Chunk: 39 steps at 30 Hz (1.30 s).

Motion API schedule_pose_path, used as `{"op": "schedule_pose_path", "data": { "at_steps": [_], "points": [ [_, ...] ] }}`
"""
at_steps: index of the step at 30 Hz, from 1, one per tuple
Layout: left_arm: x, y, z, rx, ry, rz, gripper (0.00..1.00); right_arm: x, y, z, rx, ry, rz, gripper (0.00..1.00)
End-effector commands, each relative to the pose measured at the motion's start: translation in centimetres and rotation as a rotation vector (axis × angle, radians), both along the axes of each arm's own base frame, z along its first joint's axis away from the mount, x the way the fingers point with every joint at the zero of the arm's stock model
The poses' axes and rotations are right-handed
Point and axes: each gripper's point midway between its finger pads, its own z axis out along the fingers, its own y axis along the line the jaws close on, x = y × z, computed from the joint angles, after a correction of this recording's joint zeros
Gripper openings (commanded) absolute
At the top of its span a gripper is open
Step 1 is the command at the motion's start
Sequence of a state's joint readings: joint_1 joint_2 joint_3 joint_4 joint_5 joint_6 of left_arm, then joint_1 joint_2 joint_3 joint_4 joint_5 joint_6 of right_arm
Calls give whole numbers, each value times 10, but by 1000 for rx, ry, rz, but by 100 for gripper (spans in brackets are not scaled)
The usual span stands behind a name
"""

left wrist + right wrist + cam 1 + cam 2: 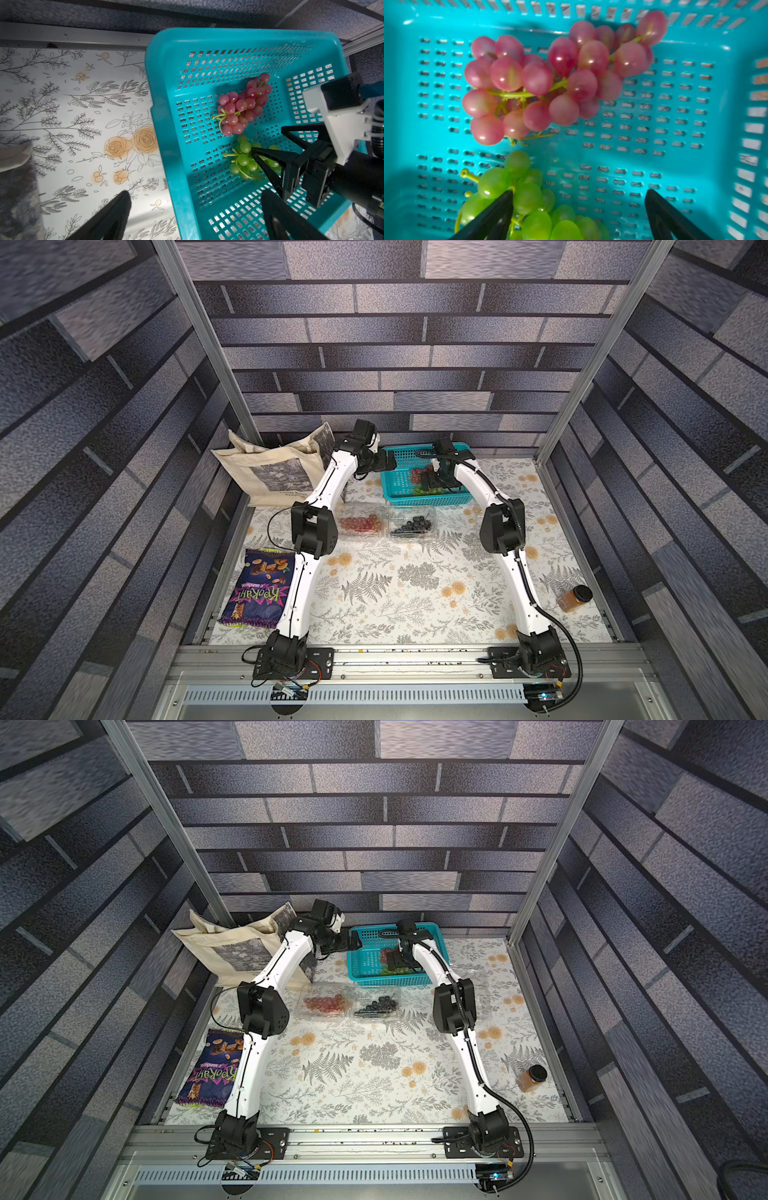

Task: Pack grapes into containers
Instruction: Pick up the grape from the basket.

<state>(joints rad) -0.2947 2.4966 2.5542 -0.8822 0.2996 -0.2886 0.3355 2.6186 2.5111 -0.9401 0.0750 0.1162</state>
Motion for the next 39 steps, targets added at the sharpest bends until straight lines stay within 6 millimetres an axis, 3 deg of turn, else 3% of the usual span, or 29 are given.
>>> {"op": "schedule_pose_path", "data": {
  "at_steps": [1,9,15,28,39],
  "points": [
    [-2,-13,-8,-29,23,-20,100,13,-19,11,34,-30,-117,100],
    [-3,-23,-15,-62,46,-27,100,7,2,60,166,-78,3,100],
    [-3,-31,-15,-82,44,-32,100,-15,20,75,203,-78,131,100],
    [-4,-39,-19,-97,56,-41,100,-25,40,25,24,-8,312,100],
    [0,-39,-28,-121,80,-26,100,-21,24,-2,-98,14,306,99]
  ]
}}
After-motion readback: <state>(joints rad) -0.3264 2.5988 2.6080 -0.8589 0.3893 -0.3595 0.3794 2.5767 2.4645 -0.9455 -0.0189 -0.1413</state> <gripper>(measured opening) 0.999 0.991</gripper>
